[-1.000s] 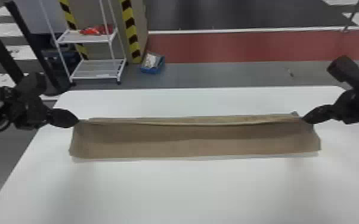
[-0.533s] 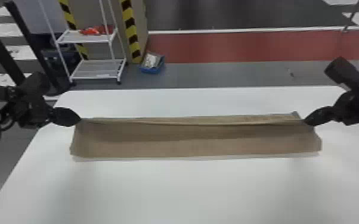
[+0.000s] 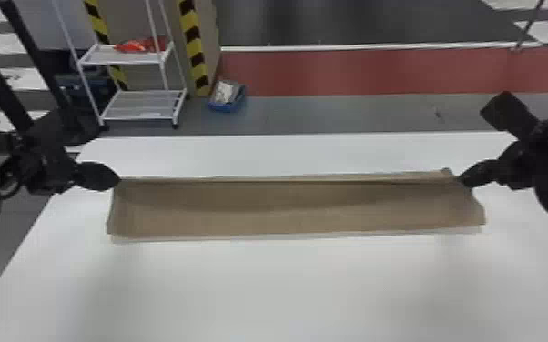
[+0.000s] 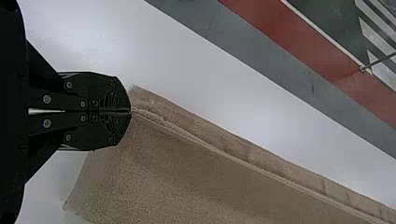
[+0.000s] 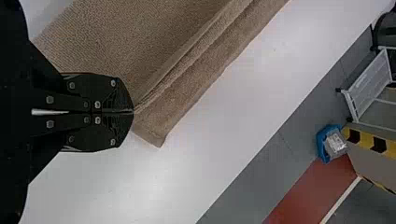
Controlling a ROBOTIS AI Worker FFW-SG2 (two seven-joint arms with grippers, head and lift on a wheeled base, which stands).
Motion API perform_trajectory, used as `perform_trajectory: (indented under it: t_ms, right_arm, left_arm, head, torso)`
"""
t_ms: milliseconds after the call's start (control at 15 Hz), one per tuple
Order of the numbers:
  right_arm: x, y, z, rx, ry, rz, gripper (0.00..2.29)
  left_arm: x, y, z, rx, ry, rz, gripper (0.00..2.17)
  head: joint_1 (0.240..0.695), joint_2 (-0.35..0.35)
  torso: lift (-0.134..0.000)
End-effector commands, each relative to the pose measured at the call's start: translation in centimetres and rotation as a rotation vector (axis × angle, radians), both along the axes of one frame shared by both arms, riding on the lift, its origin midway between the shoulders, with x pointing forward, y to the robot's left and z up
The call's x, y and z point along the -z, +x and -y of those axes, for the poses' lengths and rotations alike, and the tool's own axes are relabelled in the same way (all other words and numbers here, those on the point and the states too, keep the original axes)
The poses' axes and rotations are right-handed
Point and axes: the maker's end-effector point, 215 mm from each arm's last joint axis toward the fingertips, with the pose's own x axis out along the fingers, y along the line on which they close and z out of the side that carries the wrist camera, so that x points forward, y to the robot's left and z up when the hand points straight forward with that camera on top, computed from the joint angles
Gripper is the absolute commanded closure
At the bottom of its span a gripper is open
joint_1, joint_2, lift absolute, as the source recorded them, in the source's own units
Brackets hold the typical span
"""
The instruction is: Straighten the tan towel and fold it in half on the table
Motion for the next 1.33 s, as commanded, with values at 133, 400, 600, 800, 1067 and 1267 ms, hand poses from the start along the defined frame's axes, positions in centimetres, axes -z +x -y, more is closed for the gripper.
perform_trajectory:
  t_ms: [133, 400, 600, 800, 1067, 1267]
  right_arm:
    - [0.4, 0.5, 1.2, 0.091, 0.002, 0.03, 0.54]
    - [0.7, 0.9, 1.5, 0.138, 0.001, 0.06, 0.27]
    - [1.1, 0.6, 1.5, 0.141, 0.001, 0.06, 0.27]
    - [0.1, 0.1, 0.2, 0.118, 0.07, 0.074, 0.27]
    - [0.7, -1.6, 0.5, 0.075, 0.047, 0.039, 0.27]
    - [0.8, -1.1, 0.4, 0.077, 0.006, 0.056, 0.27]
  left_arm:
    - [0.1, 0.8, 0.4, -0.019, -0.013, 0.037, 1.64]
    - [0.1, 0.7, 1.1, -0.009, -0.046, 0.076, 0.66]
    - [0.0, 0.8, 1.2, -0.015, -0.055, 0.09, 0.43]
    - [-0.4, 1.2, 1.1, -0.029, -0.068, 0.116, 0.16]
    - [-1.7, 1.7, 0.1, -0.067, -0.102, 0.162, 0.12]
    - [-1.6, 1.4, 0.1, -0.066, -0.102, 0.163, 0.13]
  head:
    - [0.695, 0.054]
    - [0.695, 0.039]
    - [0.695, 0.032]
    - [0.695, 0.036]
    - [0.695, 0.053]
    - [0.695, 0.05]
  torso:
    - [-0.123]
    - [-0.123]
    - [-0.123]
    - [-0.123]
    - [-0.123]
    - [-0.123]
